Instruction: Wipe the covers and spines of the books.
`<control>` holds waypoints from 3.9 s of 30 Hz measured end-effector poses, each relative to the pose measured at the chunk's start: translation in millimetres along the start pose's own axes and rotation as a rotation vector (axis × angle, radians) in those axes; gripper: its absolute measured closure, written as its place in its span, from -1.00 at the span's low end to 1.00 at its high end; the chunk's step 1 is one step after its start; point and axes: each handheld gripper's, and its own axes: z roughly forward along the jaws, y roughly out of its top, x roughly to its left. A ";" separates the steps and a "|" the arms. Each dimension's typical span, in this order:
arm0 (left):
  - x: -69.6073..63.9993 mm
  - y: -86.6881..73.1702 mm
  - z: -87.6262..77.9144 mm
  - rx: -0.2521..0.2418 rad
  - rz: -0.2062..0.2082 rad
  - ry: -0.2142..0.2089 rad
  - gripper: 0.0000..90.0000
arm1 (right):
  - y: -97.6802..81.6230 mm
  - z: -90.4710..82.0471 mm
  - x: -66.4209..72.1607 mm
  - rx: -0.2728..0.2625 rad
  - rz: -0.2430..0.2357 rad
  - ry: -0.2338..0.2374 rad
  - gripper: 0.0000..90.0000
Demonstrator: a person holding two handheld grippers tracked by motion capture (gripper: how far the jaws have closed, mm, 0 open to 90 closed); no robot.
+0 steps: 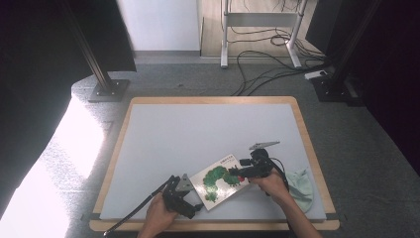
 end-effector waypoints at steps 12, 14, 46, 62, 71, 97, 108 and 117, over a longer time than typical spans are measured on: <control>0.0 0.0 0.0 0.000 0.000 0.000 -1.00 | -7.7 -11.2 -1.8 -0.027 0.052 0.046 -0.60; 0.0 0.0 0.0 0.000 0.001 0.000 -1.00 | -7.6 -12.7 -1.5 -0.028 0.057 0.049 -0.60; 0.0 0.0 0.0 0.000 0.000 0.000 -1.00 | -9.0 -15.5 -4.0 -0.023 0.099 0.079 -0.50; 0.3 -0.1 -0.1 -0.001 -0.002 -0.001 -1.00 | 8.0 -4.9 -4.1 0.027 -0.016 0.015 -0.32; 0.7 -0.3 -0.3 0.000 -0.003 -0.002 -1.00 | 17.2 -19.3 -3.1 -0.010 -0.085 0.021 0.19; 0.8 -0.3 -0.3 0.000 -0.004 -0.003 -1.00 | 21.4 -25.0 7.4 -0.016 -0.069 0.191 0.44; 0.8 -0.4 -0.4 -0.001 -0.005 -0.004 -1.00 | 31.5 -14.0 9.7 0.008 -0.133 0.173 0.40; 3.3 -0.9 -1.6 -0.009 -0.014 -0.027 -1.00 | 23.9 -24.7 12.3 -0.082 -0.198 0.236 0.55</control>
